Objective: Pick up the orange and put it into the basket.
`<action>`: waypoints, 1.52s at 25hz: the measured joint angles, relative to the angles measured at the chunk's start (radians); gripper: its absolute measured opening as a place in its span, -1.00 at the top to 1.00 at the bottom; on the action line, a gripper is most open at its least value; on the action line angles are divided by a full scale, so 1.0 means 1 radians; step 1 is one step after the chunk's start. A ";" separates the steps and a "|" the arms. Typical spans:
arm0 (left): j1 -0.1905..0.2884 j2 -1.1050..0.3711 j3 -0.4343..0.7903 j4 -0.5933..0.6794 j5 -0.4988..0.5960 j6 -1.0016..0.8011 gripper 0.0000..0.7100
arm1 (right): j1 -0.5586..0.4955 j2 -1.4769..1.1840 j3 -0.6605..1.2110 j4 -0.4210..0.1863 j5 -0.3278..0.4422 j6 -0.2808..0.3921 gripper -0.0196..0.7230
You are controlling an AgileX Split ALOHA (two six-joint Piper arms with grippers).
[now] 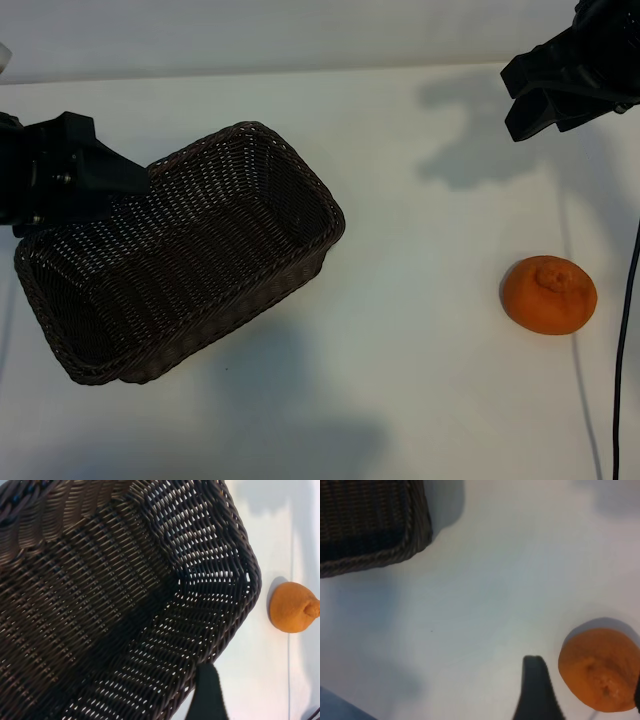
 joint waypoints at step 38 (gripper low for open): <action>0.000 0.000 0.000 0.019 -0.117 0.071 -0.60 | -0.001 0.000 0.000 0.006 0.000 0.001 -0.28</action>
